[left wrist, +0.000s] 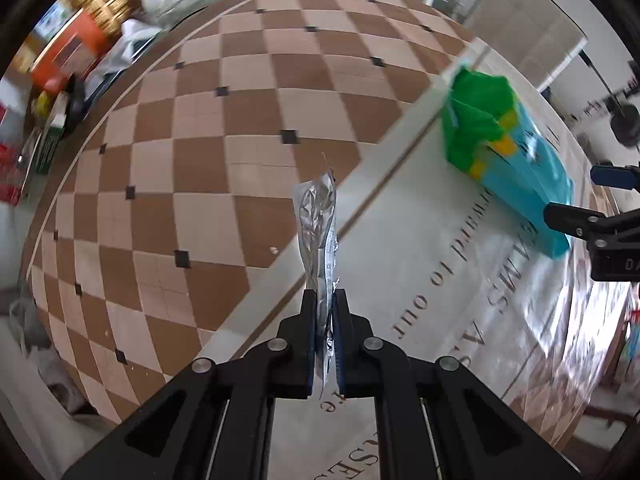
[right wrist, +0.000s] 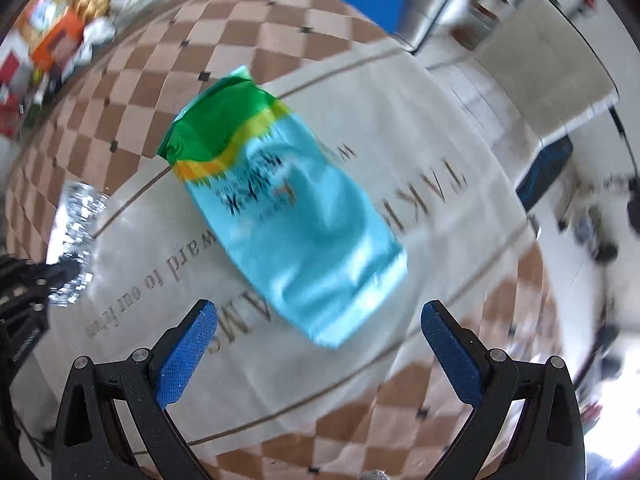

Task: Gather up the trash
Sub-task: 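Grasp the foil blister pack with the left tool while the right tool grasps the green-blue rice bag, then carry the foil pack and rice bag over the bin and open both tools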

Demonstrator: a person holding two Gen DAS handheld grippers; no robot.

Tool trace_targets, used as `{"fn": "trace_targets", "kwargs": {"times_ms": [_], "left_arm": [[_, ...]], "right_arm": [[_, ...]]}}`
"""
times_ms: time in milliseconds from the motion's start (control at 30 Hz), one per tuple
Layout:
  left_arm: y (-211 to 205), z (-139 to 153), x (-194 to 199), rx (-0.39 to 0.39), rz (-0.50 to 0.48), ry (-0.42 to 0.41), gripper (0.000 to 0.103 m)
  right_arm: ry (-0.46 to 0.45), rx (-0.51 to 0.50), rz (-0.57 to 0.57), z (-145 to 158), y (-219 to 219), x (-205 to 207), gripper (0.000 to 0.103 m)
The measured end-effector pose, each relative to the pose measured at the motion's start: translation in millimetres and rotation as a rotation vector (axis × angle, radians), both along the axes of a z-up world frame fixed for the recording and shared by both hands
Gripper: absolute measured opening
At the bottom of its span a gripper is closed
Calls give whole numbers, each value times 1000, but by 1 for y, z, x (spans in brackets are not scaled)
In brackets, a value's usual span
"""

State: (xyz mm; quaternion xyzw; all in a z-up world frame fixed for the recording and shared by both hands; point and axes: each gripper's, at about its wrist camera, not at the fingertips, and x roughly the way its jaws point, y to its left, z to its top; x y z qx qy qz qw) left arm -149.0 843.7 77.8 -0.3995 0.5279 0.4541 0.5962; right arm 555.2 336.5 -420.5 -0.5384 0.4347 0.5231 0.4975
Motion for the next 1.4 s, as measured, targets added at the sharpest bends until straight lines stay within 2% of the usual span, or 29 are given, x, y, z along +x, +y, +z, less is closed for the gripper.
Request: {"fn": "trace_targets", "kwargs": {"times_ms": [133,233,300,433,500,733,833,933,1100,1167,1233,1400], "left_arm": [[24,-3,-19,-31,48,-55,6],[31,-8,-27,-66,58,-69,13],[34,-11,-30,-82,62,-66,15],[39,-19,-42,-99,72,-46,14],[39,-22,-51,-102,80,-39,14],[21,-17,-63,-120,43,-36,14],[31,-14,-64,-113,28,-14,14],[47,-9,-67,-121,25,-10,15],[59,-11,-51,-100,-6,22,14],[50,-8,-41,-73,-10,60,7],[35,-8,-29,-50,-31,69,6],[7,10,-21,-1,-76,99,6]], "right_arm": [[-40,-58,119,-21,37,-21,103],[-60,-142,186,-48,56,-31,103],[-82,-162,176,-60,63,-30,103],[-19,-135,108,-63,78,-24,94],[23,-129,73,-57,69,-19,87],[158,-164,-150,-56,-16,11,86],[157,-198,-201,-65,-46,18,90],[229,-198,-270,-68,-54,31,95],[212,-171,-256,-67,-52,38,97],[192,-155,-237,-57,-55,19,97],[158,-138,-225,-58,-51,15,97],[159,-97,-247,-58,-64,12,86]]}}
